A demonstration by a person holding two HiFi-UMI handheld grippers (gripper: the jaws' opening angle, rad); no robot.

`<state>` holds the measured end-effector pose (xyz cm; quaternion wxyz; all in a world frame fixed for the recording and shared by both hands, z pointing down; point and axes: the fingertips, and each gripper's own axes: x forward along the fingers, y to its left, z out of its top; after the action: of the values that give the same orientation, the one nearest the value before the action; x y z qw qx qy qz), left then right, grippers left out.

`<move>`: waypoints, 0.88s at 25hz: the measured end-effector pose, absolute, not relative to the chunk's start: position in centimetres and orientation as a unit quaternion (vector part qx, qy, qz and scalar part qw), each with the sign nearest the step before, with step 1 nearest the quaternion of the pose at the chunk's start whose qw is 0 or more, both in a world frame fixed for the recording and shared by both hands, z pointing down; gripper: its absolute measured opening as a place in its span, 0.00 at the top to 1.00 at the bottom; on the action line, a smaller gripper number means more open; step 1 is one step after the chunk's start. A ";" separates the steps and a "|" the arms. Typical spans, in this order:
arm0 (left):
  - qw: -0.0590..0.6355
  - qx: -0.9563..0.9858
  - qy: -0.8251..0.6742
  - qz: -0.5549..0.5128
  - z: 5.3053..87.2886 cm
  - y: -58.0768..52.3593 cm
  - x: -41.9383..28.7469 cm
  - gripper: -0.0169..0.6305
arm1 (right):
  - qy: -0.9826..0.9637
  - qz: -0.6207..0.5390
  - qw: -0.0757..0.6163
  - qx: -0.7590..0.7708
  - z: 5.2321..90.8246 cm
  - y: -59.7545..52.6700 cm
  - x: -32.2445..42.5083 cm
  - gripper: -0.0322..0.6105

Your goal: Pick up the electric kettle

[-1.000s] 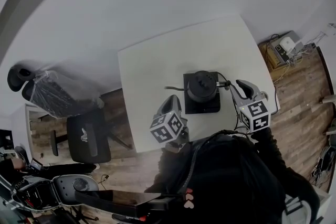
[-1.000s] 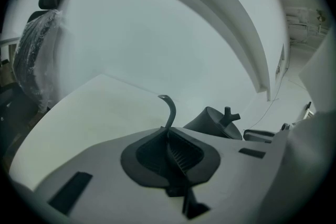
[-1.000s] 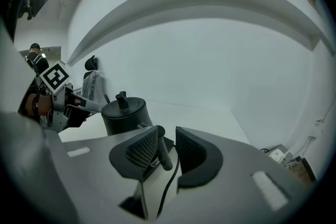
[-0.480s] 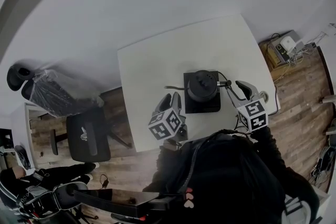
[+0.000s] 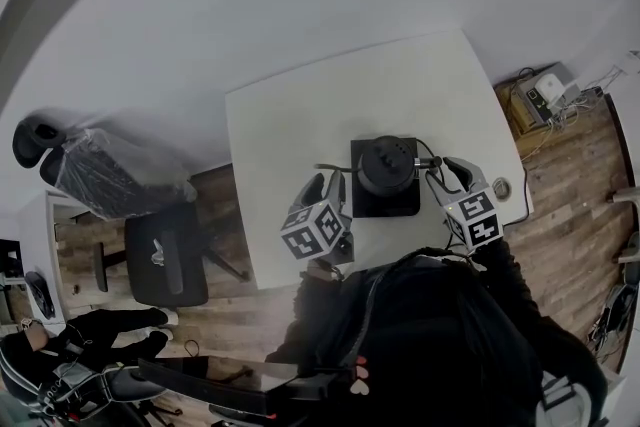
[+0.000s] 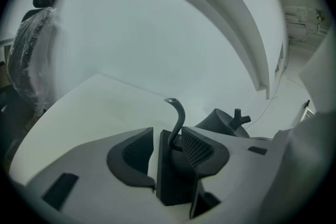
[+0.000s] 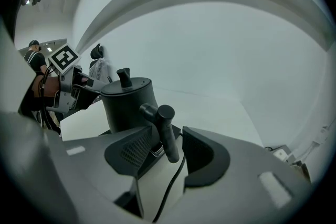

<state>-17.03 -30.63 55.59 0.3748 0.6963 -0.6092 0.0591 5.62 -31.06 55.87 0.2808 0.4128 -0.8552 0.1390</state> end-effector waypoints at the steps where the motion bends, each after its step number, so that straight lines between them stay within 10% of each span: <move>1: 0.376 0.699 -0.606 0.056 55.5 -30.6 -17.0 0.74 | -0.855 0.140 0.282 0.411 56.0 -31.1 5.6 0.71; 22: 0.372 0.725 -0.580 0.008 54.9 -33.7 -15.3 0.71 | -0.851 0.150 0.304 0.400 57.8 -31.6 5.2 0.71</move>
<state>-15.27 -33.65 54.89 0.3716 0.7248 -0.5801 0.0082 5.24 -31.62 57.84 0.3037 0.4003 -0.8514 0.1503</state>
